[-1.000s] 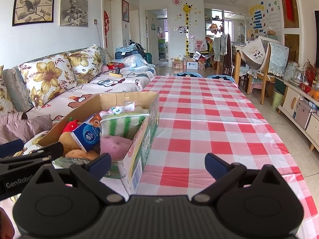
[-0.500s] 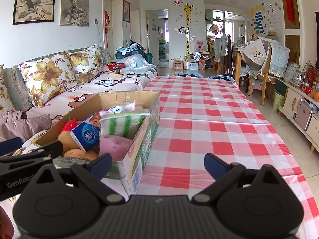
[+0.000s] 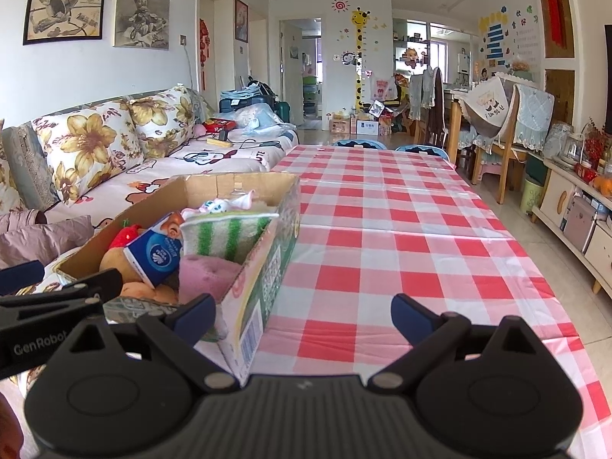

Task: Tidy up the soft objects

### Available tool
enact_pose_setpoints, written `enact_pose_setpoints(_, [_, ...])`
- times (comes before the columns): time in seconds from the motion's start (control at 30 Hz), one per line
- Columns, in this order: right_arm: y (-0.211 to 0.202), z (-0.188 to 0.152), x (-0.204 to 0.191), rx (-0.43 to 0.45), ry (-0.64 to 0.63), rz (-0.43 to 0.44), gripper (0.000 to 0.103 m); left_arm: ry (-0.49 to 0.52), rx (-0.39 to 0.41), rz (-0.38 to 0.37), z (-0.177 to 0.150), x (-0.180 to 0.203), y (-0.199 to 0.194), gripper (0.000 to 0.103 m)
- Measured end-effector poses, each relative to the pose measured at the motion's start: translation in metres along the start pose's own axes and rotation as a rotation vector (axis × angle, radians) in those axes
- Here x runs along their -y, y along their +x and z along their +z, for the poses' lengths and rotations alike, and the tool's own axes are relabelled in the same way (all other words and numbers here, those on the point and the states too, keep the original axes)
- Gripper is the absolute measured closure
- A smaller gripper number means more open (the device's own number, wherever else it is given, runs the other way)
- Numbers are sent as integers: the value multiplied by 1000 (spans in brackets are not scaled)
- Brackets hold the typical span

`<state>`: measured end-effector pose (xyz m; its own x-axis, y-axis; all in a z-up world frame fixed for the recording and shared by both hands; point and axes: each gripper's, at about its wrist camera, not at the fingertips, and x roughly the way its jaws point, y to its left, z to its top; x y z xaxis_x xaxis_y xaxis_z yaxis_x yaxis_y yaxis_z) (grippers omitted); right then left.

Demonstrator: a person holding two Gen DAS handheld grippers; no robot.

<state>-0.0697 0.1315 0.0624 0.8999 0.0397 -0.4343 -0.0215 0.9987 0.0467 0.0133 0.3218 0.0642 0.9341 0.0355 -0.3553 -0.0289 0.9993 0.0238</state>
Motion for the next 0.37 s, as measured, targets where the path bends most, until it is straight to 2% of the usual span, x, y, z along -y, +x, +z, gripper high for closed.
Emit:
enact_pose_setpoints(0.23, [2,-2,23,5,30,16,5,2,4,-12,1,13,3,0])
enact_pose_setpoints(0.37, [-3,6,53,49,92,-18,5,22,49,-2,7,29,-4,0])
